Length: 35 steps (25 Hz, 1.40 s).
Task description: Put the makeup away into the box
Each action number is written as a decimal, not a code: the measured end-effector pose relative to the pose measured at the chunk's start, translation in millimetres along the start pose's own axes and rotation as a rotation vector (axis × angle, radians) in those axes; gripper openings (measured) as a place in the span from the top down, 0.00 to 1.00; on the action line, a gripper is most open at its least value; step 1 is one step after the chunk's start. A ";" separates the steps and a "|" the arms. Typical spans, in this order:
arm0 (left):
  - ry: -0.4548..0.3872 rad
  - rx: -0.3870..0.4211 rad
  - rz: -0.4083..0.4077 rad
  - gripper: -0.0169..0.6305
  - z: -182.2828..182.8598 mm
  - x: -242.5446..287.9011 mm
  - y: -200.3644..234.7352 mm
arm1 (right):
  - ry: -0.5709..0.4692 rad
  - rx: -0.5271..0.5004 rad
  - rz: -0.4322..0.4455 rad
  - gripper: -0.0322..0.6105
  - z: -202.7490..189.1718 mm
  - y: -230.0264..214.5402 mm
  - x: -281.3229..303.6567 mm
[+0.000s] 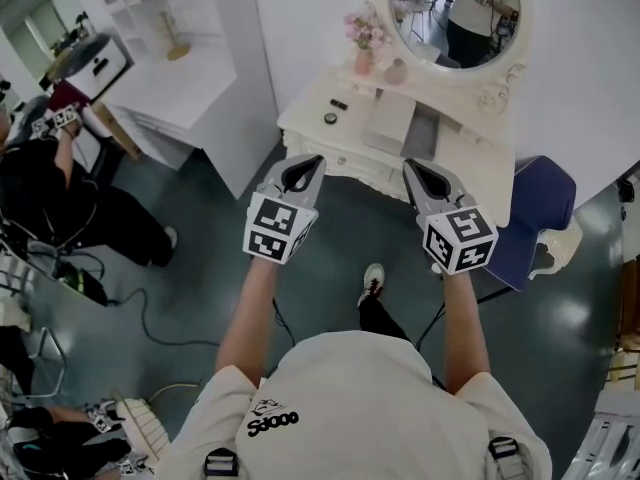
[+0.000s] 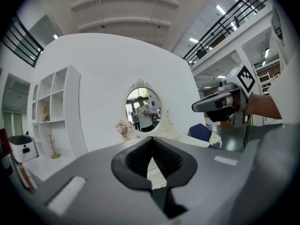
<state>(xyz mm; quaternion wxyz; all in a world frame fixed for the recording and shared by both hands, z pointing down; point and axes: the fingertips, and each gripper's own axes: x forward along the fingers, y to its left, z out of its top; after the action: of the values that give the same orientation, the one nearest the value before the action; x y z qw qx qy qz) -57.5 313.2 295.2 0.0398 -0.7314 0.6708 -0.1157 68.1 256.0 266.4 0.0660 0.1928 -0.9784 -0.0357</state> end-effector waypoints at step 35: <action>0.122 -0.090 0.105 0.95 6.7 300.3 80.0 | 0.066 0.061 0.278 0.95 -30.7 -249.0 195.1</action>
<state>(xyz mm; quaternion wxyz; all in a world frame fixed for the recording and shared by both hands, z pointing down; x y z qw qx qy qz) -111.8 7.3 306.5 -0.0281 -0.6879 0.7139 -0.1276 -13.7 -49.7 295.5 0.0964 0.0584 -0.9936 0.0096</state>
